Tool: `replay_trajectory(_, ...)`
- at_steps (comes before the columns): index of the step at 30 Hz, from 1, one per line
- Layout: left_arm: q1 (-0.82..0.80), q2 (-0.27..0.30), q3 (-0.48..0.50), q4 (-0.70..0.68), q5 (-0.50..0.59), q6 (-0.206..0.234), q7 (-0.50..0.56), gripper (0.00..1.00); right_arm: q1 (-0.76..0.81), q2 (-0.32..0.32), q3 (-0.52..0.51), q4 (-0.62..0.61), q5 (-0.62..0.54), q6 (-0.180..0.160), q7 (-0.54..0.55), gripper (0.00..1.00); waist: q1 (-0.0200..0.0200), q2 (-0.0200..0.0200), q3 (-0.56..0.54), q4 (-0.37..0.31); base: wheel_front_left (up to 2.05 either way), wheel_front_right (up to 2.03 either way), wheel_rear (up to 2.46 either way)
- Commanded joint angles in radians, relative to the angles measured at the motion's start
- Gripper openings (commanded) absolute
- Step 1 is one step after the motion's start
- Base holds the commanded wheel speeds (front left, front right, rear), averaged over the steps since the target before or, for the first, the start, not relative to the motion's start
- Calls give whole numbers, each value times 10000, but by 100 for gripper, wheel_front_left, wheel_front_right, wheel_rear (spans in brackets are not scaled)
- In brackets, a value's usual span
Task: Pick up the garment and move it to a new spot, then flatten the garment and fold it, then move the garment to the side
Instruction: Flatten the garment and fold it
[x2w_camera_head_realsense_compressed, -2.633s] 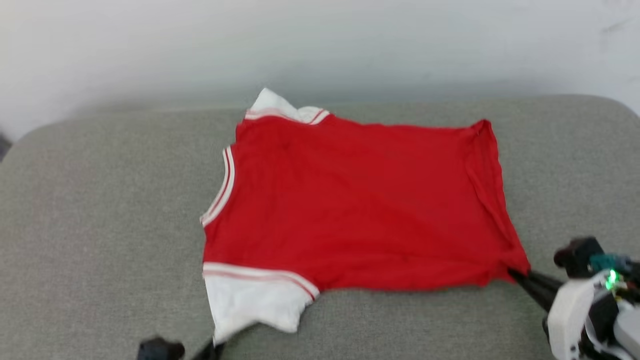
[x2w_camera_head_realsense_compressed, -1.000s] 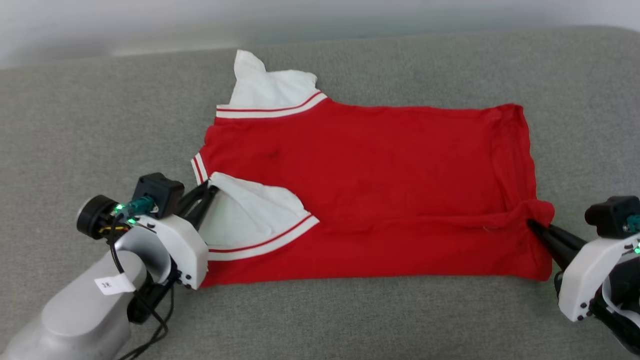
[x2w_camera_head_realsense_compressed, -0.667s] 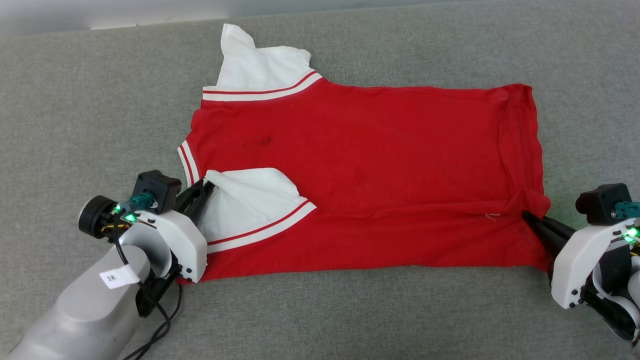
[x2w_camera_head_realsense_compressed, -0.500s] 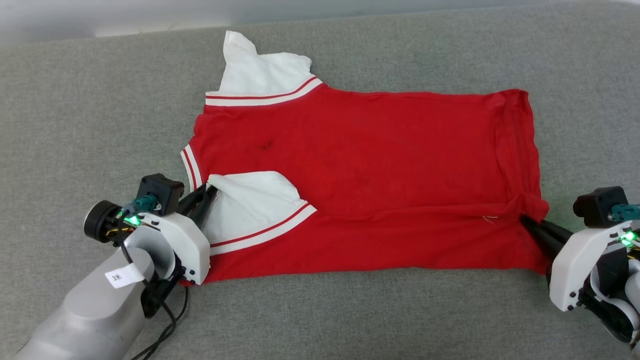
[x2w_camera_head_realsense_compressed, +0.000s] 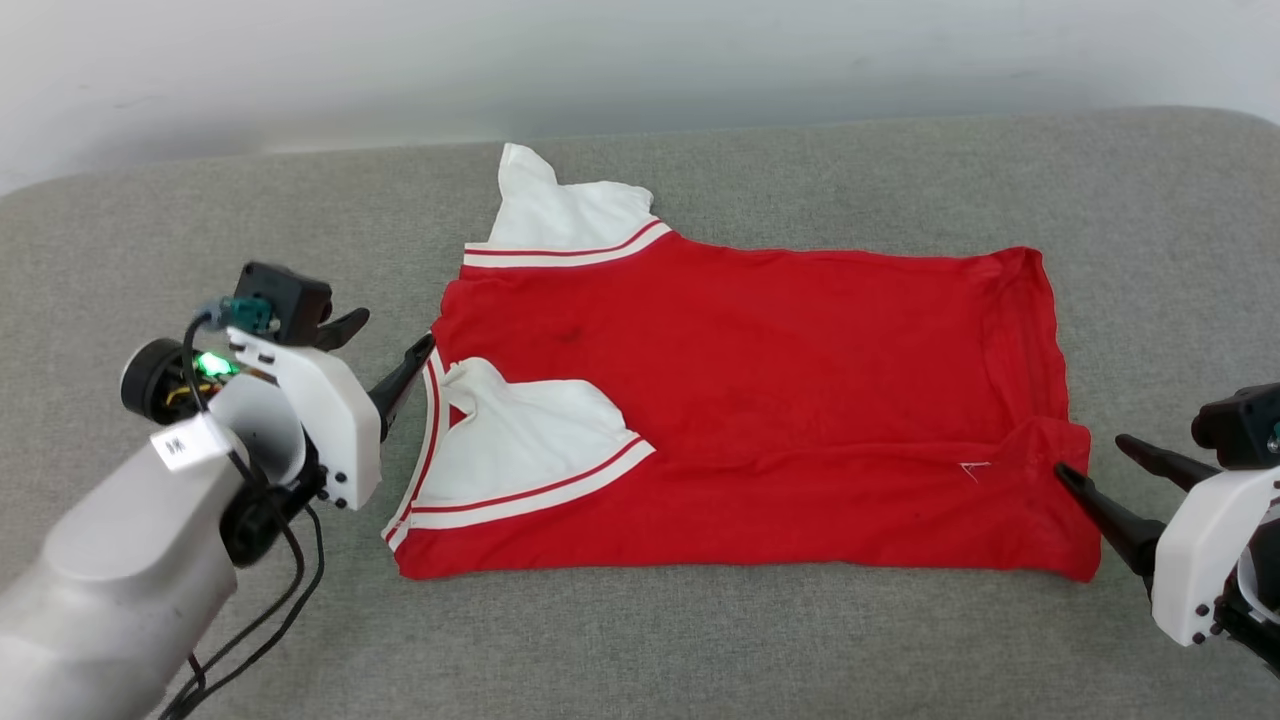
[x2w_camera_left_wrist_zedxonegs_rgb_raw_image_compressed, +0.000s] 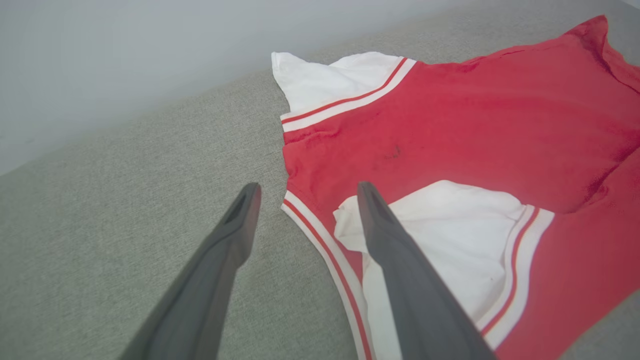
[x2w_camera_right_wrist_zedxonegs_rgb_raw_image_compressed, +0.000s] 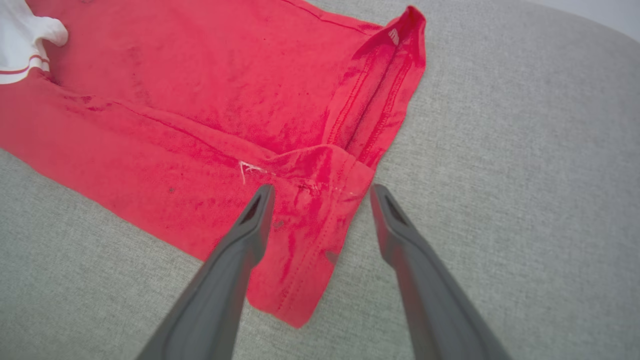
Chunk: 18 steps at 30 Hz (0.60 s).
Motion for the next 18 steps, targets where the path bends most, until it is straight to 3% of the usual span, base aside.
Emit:
replay_trajectory(1,-223,116,-7,-201,-150,-42,389,100,140,-26,-60,-92,42,-7,44,100,-1,0,-90,49,0,0,0)
replay_trajectory(12,-710,1304,-790,-2177,-2409,-314,6420,100,530,140,-235,-565,-196,-7,644,100,-1,0,-250,-9,0,0,0)
replay_trajectory(18,-549,1297,-1172,-2028,-2977,-181,7914,100,489,191,-162,-692,-220,-7,879,100,-1,0,-152,-190,0,0,0)
